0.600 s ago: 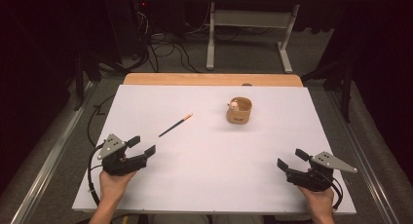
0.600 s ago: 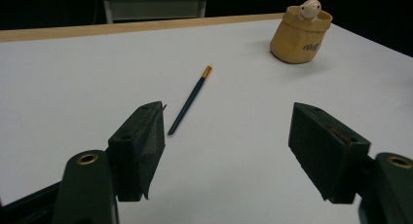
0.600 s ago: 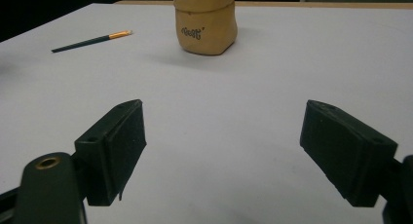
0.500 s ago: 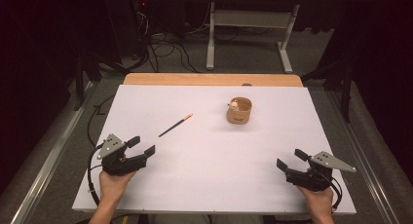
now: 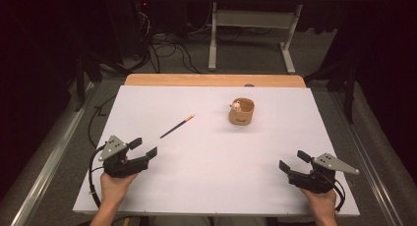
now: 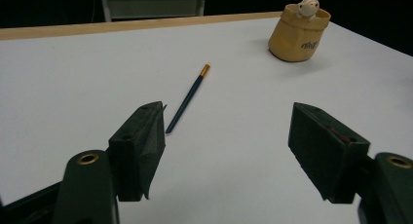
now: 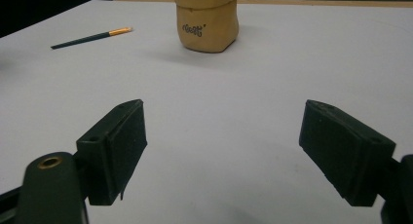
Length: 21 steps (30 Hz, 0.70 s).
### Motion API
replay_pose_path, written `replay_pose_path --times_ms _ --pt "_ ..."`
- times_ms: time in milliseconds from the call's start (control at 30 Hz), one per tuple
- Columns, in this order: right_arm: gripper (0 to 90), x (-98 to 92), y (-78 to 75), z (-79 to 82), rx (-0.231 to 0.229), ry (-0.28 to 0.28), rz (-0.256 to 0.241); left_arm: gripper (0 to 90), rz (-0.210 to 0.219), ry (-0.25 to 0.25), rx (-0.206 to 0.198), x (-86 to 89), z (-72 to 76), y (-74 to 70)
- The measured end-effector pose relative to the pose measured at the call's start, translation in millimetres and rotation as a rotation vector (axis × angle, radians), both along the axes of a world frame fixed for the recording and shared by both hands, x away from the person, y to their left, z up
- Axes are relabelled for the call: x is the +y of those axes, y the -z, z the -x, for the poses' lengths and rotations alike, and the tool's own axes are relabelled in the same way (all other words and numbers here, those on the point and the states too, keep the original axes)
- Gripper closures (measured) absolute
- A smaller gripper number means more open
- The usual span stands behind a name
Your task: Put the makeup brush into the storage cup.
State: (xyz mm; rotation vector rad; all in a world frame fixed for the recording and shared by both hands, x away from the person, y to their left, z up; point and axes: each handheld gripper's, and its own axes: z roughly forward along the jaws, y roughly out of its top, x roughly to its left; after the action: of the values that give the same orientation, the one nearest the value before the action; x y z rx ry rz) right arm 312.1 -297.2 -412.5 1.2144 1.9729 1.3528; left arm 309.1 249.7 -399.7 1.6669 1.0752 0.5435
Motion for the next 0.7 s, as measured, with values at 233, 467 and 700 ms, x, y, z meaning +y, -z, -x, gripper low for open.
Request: replay_pose_path --times_ms 233,467,700 --pt "19.3 -1.6 -0.2 0.5 -0.005 0.0 -0.008 29.9 -0.005 0.003 -0.003 -1.6 0.1 -0.5" --pt "19.3 -0.1 -1.1 1.5 -0.019 -0.011 -0.01 29.9 0.0 -0.002 -0.002 -0.8 -0.7 -0.6" --pt "19.3 1.1 -1.9 0.8 -0.028 -0.021 -0.022 29.9 -0.005 -0.002 -0.001 -1.9 -0.8 0.0"
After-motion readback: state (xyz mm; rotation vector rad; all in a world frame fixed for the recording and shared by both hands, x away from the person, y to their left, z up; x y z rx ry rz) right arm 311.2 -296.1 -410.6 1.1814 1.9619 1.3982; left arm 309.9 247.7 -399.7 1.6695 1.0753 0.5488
